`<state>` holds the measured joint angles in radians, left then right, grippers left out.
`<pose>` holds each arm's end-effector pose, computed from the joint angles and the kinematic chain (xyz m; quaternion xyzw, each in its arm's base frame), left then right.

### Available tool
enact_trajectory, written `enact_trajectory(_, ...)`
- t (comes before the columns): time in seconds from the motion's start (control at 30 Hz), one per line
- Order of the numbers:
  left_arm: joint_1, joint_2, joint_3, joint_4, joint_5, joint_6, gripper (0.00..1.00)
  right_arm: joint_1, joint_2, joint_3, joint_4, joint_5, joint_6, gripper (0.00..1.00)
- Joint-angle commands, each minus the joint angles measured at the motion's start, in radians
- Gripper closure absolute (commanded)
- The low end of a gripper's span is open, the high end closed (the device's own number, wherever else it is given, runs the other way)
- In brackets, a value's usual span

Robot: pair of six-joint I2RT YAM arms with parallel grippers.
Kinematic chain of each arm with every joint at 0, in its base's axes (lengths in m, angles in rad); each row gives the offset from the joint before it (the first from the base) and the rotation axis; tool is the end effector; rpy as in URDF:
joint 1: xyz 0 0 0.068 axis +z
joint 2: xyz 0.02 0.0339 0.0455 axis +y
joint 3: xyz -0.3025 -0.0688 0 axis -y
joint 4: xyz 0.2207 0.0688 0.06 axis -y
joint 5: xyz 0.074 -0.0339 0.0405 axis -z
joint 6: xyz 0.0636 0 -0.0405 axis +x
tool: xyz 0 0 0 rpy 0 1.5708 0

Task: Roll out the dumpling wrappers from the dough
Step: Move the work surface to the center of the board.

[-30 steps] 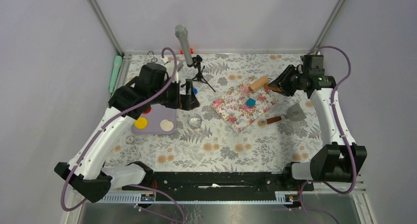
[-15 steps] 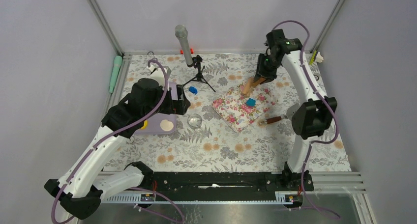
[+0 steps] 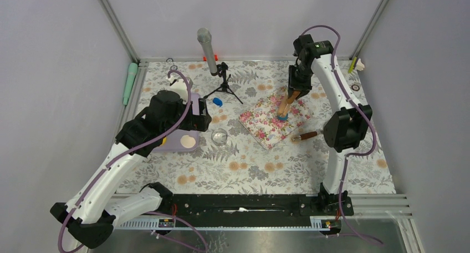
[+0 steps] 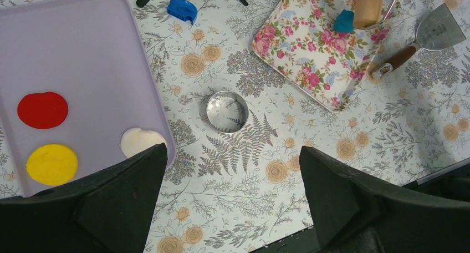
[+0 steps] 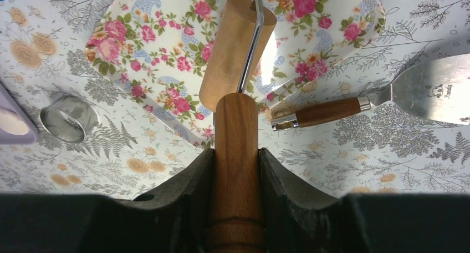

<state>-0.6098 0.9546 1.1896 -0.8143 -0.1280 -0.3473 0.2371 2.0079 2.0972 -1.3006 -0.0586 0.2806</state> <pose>0.1363 -0.0853 0.3951 0.0847 0.8742 -0.1687 0.4473 0.3985 0.1001 0.3383 0.0162 0.9833 0.0736 0.1654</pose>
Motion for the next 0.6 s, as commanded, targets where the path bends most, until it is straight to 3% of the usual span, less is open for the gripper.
enact_trajectory(0.0, -0.002, -0.007, 0.029, 0.026, -0.014, 0.005, 0.01, 0.011, 0.007, 0.026, -0.029, 0.026, -0.022, 1.0)
enact_trajectory(0.57, -0.002, -0.02, 0.002, 0.028, -0.02, -0.025, 0.01, 0.018, 0.008, -0.127, 0.076, -0.022, -0.033, 1.0)
